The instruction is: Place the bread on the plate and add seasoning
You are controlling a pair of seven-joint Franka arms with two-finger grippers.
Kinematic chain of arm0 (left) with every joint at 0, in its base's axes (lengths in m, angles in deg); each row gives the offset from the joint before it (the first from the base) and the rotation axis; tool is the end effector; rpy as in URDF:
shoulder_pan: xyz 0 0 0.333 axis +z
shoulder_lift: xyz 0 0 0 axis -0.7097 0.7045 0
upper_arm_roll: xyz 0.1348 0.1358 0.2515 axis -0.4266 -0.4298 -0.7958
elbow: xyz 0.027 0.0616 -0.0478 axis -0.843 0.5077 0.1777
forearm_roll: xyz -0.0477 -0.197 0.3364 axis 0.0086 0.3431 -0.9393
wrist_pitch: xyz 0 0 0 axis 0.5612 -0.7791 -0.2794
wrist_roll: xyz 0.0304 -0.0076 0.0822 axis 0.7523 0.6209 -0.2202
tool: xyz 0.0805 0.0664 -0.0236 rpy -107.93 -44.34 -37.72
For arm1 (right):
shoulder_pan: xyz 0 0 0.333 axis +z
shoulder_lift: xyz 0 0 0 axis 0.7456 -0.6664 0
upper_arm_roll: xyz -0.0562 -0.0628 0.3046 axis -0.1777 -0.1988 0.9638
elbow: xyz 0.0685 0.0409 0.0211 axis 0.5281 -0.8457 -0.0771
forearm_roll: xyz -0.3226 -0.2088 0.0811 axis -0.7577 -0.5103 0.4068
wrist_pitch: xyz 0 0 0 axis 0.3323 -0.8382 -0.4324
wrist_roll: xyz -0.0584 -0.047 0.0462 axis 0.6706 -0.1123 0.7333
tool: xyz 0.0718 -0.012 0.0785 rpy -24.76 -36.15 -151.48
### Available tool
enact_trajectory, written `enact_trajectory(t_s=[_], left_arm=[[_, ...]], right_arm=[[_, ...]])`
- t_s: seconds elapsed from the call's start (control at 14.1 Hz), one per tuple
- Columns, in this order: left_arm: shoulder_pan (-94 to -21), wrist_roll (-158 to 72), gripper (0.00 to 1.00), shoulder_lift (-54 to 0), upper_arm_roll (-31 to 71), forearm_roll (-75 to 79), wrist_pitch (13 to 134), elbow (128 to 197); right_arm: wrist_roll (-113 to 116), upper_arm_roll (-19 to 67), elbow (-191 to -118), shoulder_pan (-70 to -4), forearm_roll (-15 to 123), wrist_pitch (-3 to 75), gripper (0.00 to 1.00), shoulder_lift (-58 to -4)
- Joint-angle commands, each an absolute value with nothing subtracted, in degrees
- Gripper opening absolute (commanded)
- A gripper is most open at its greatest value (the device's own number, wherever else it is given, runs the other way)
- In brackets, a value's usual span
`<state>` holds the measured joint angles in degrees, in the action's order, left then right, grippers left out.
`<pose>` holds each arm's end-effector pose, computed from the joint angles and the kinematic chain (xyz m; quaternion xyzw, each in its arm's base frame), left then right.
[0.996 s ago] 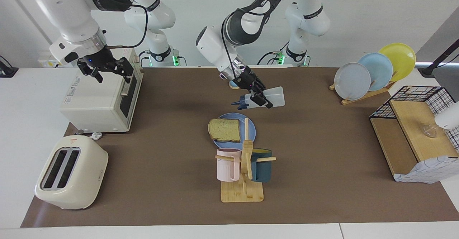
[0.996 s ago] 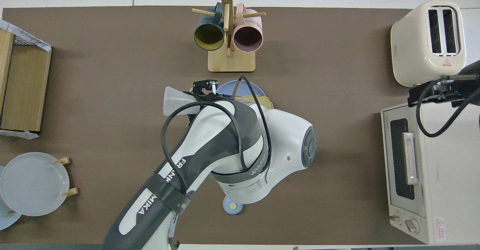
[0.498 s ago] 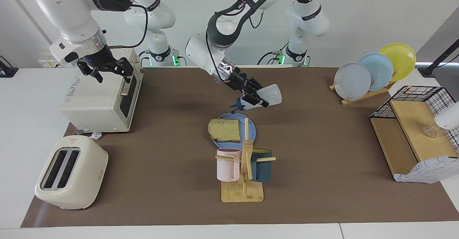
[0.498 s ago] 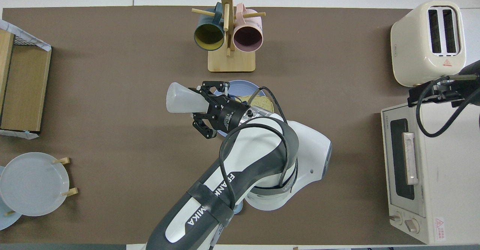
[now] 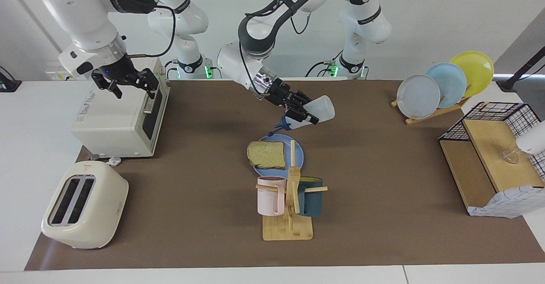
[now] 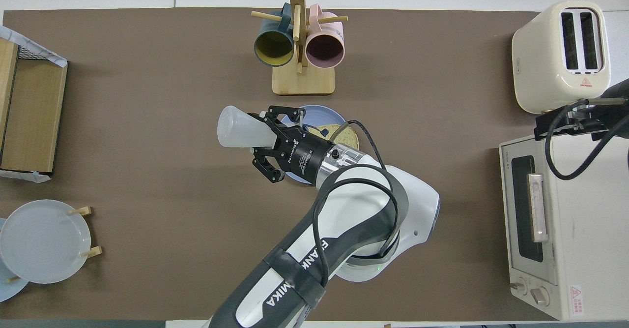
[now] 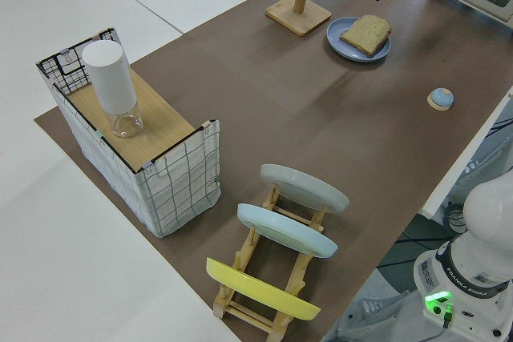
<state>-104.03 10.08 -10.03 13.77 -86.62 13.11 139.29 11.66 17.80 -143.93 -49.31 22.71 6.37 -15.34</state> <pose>0.4479 -0.4696 0.4287 -0.5168 0.6182 0.1705 0.5671 0.5474 -0.0022 0.5990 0.9988 -0.0184 -0.0446 0.0068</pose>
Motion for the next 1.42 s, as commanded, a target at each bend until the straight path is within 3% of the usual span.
enact_trajectory(t_s=[0.0,0.21,0.28,0.36,0.93,1.35], left_arm=[[-105.5,9.77,0.0,-4.85,13.02,-89.5,9.25,137.24],[-105.76,9.94,0.0,-3.35,13.02,-93.61,7.59,137.59],[-106.81,9.77,0.0,4.05,12.59,-96.68,3.57,135.68],[-106.91,9.77,0.0,4.74,12.67,-96.71,3.27,132.7],[-106.3,9.68,0.0,5.18,12.58,-96.79,3.79,131.62],[-99.88,9.33,0.0,5.36,12.58,-99.87,7.75,131.79]], right_arm=[[10.44,18.04,-143.81,-49.88,23.85,6.14,1.0,-15.03],[10.44,18.04,-143.81,-49.88,23.85,6.14,1.0,-15.03],[10.44,18.04,-143.81,-49.88,23.85,6.14,1.0,-14.94],[10.44,18.04,-143.81,-49.88,23.85,6.14,1.0,-14.94],[10.44,18.04,-143.81,-49.88,23.85,6.05,1.0,-14.94],[10.44,18.04,-143.81,-49.88,23.93,6.14,1.0,-14.94]])
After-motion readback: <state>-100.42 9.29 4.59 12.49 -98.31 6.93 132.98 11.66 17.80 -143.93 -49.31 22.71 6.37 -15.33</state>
